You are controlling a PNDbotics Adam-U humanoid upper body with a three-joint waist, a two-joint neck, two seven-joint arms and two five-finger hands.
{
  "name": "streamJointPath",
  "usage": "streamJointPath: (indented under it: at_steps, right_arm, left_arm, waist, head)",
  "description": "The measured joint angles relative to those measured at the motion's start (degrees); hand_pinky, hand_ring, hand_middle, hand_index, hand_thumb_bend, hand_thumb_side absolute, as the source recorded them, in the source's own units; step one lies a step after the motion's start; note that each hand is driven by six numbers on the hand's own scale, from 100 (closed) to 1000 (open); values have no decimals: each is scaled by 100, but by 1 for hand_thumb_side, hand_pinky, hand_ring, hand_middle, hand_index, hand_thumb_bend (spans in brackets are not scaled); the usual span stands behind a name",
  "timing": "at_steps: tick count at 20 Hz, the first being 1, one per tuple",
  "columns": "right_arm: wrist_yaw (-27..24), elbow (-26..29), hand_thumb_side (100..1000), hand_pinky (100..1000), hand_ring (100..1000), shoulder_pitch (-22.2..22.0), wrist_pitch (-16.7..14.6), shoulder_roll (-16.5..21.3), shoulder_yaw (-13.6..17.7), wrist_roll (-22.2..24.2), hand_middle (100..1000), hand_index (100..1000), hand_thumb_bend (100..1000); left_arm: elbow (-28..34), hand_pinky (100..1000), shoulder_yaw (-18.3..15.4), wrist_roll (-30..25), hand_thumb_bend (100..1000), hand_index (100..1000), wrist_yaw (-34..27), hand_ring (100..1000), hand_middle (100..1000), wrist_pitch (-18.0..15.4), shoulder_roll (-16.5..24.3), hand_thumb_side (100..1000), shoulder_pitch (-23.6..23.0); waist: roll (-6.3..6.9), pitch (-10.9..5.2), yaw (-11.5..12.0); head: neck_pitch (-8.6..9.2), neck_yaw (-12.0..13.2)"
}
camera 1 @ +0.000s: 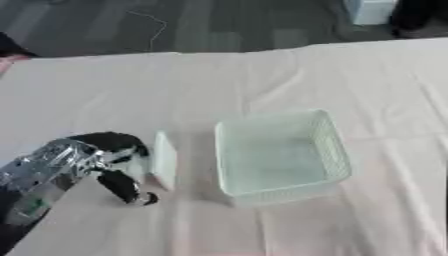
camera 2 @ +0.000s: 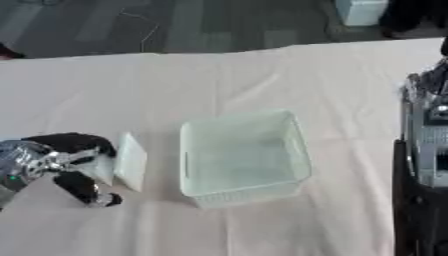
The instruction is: Pick up objects on the table and place them in the box.
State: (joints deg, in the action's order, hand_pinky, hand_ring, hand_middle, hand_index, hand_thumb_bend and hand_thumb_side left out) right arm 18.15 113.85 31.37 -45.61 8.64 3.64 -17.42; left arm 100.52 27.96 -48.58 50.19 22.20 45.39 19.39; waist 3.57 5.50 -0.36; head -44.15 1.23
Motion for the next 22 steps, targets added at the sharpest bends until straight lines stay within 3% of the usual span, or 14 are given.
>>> streamJointPath:
  at_steps: [2,6,7,8,10,14,15,16,17,18,19,20,21,22]
  right_arm:
    - [0,0,926,468,311,0,0,0,0,0,303,461,100]
    - [0,0,927,468,311,0,0,0,1,0,303,461,100]
    - [0,0,927,468,311,0,0,0,1,0,303,461,100]
    - [0,0,927,468,311,0,0,0,1,0,303,461,100]
    - [0,0,927,468,311,0,0,0,1,0,303,461,100]
    - [0,0,927,468,311,2,0,0,1,0,303,461,100]
    - [0,0,927,468,311,4,0,0,1,0,303,461,100]
    - [0,0,927,468,311,10,0,-1,1,0,303,461,100]
    - [0,0,927,468,311,13,0,-1,1,0,302,461,100]
    - [0,0,927,468,311,15,0,-1,1,0,302,461,100]
    - [0,0,927,468,311,16,0,-1,1,0,302,461,100]
    - [0,0,927,468,311,17,0,-1,1,0,302,461,100]
    - [0,0,927,468,311,17,0,-1,1,0,302,461,100]
    - [0,0,927,468,311,17,0,-1,1,0,303,461,100]
  left_arm:
    - [-59,925,2,-17,363,938,0,919,943,-17,0,441,0]
    - [-207,732,8,-60,335,922,33,783,900,-60,-3,346,-9]
    - [-216,723,6,-73,338,922,67,774,896,-73,-12,343,-8]
    - [-227,535,6,-90,338,900,112,638,828,-90,-23,295,-8]
    - [-230,404,5,-134,334,891,251,530,754,-134,-42,260,-8]
    - [-284,333,5,-235,375,878,617,468,656,-318,-45,234,-34]
    - [-302,374,5,-246,376,891,691,499,706,-379,-47,248,-36]
    - [-321,219,4,-253,344,856,771,388,566,-442,-49,198,-36]
    - [-330,187,3,-256,331,849,843,365,542,-496,-51,188,-33]
    - [-338,100,1,-259,275,807,912,278,459,-545,-52,146,-33]
    - [-339,100,0,-253,284,815,969,289,469,-590,-57,154,-33]
    - [-339,100,-3,-237,181,682,1016,219,348,-624,-69,100,-33]
    - [-333,100,-3,-213,181,696,1072,223,358,-657,-71,100,-33]
    - [-327,100,-3,-184,100,506,1138,155,195,-690,-71,100,-37]
  waist:
    - [0,0,0]
    - [-10,1,7]
    - [-11,1,7]
    - [-11,1,7]
    - [-11,1,9]
    - [-11,3,8]
    - [-11,3,8]
    - [-11,3,8]
    - [-11,3,8]
    - [-11,3,9]
    - [-11,3,9]
    - [-11,3,9]
    - [-11,3,9]
    - [-11,3,9]
  head:
    - [0,25]
    - [0,36]
    - [0,37]
    - [0,38]
    - [0,51]
    - [0,81]
    - [0,82]
    - [0,82]
    - [0,83]
    - [0,84]
    - [0,84]
    - [0,85]
    - [0,85]
    - [0,85]
